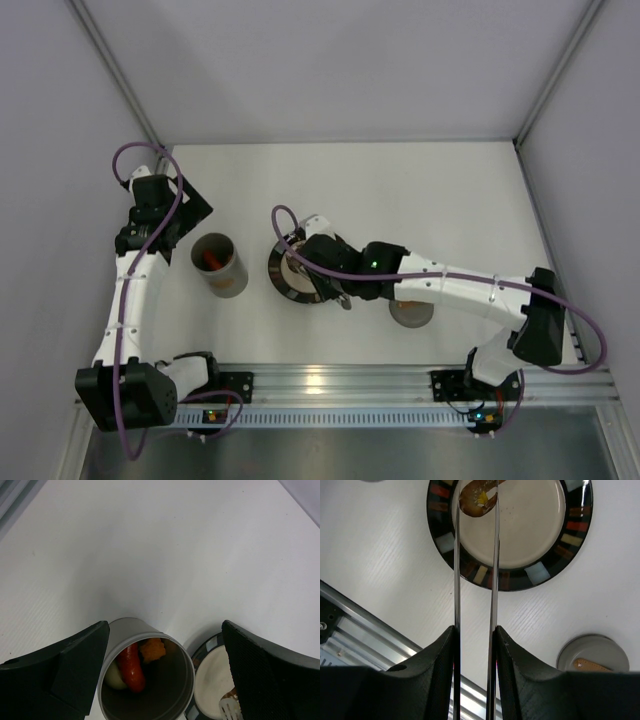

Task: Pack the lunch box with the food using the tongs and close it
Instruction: Pick up the fake food from the plate, then place the fake food in the packing box.

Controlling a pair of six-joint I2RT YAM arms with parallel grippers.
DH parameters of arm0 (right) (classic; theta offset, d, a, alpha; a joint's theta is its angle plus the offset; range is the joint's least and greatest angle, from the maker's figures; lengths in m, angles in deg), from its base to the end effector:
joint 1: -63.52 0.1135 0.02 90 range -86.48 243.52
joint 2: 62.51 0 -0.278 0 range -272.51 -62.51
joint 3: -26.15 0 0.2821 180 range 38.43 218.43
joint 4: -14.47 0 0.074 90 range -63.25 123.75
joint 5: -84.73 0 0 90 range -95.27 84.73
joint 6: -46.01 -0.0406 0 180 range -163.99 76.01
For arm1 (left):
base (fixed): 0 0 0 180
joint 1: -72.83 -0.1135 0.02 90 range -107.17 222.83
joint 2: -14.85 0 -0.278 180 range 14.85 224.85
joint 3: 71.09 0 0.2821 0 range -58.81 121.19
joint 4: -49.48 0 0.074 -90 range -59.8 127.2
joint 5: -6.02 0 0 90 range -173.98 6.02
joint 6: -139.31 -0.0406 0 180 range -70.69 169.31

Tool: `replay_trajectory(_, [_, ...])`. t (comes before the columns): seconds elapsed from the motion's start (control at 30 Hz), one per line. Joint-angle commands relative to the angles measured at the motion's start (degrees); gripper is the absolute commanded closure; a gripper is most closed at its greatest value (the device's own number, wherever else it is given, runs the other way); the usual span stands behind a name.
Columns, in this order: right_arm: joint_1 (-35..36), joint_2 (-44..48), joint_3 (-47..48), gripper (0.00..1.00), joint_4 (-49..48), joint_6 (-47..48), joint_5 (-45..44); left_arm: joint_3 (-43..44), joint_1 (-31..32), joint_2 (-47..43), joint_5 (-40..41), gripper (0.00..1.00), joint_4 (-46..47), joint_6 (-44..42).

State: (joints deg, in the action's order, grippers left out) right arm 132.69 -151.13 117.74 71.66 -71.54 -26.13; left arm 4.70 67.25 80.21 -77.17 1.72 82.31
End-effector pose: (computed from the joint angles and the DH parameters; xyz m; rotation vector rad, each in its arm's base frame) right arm 0.1417 0.3318 0.3152 -0.7339 2.3405 0.2912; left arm 0.2707 0.0313 0.3479 -0.7948 2.0730 -0.1321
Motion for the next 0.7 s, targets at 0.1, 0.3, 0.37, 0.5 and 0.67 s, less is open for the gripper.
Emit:
replay_trajectory(0.1, [-0.61, -1.11, 13.04, 0.78, 2.03, 4.52, -3.22, -0.22, -0.39, -1.20, -0.57, 0.01, 3.49, -0.47])
replay_trajectory(0.3, [-0.61, -3.84, 22.10, 0.78, 2.64, 7.33, 0.47, -0.14, -0.39, -1.12, -0.22, 0.01, 3.40, -0.56])
replay_trajectory(0.37, [-0.52, -4.71, 23.87, 0.78, 2.47, 7.95, 2.66, 0.04, -0.39, -1.03, -0.13, 0.01, 3.49, -0.56])
replay_trajectory(0.5, [-0.35, -6.30, 27.55, 0.78, 1.85, 8.65, 5.92, 0.39, -0.39, -0.85, -0.13, 0.01, 3.49, -0.47])
replay_trajectory(0.67, [0.97, -9.29, 30.73, 0.78, 1.94, 9.09, 7.94, 0.74, -0.48, -0.76, -0.04, 0.01, 3.32, -0.47])
